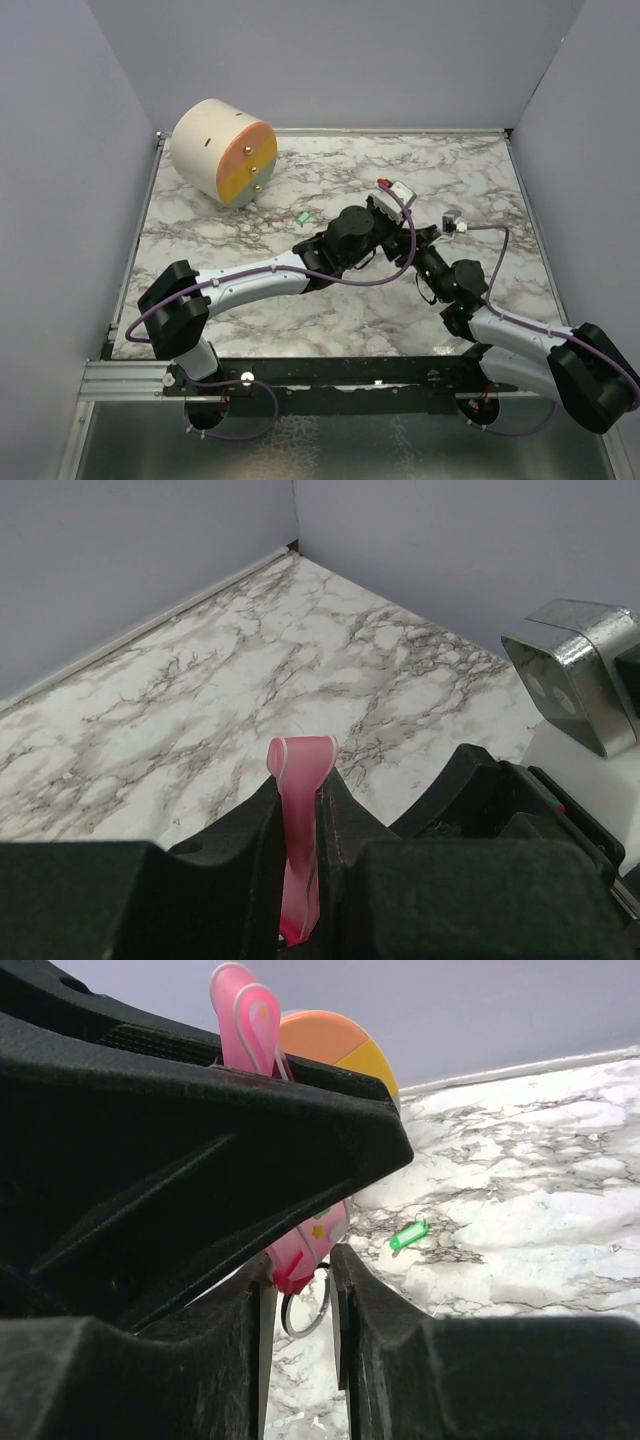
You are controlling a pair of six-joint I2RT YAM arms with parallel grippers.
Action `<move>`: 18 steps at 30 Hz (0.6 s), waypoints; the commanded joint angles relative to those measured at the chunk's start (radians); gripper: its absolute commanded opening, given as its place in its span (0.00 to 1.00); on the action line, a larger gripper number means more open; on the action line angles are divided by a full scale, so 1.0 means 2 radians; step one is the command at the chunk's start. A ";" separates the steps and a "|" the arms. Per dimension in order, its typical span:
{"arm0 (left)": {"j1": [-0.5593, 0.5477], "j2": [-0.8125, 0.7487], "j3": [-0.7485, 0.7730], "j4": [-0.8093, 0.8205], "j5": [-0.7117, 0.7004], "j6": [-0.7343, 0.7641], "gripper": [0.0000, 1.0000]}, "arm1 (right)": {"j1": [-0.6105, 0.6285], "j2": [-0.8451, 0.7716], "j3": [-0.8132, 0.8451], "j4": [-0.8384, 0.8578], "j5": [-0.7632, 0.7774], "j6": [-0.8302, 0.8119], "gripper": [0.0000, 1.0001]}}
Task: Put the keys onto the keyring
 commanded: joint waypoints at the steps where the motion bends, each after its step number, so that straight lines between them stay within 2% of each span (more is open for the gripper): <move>1: -0.009 0.003 0.006 0.001 0.005 -0.006 0.12 | 0.003 -0.004 0.021 0.000 0.018 -0.006 0.25; 11: -0.009 0.002 0.005 0.001 0.003 -0.005 0.12 | 0.003 -0.017 0.024 -0.024 0.032 -0.005 0.16; 18: -0.008 -0.001 0.005 0.001 -0.004 -0.002 0.12 | 0.003 -0.020 0.030 -0.043 0.042 -0.009 0.03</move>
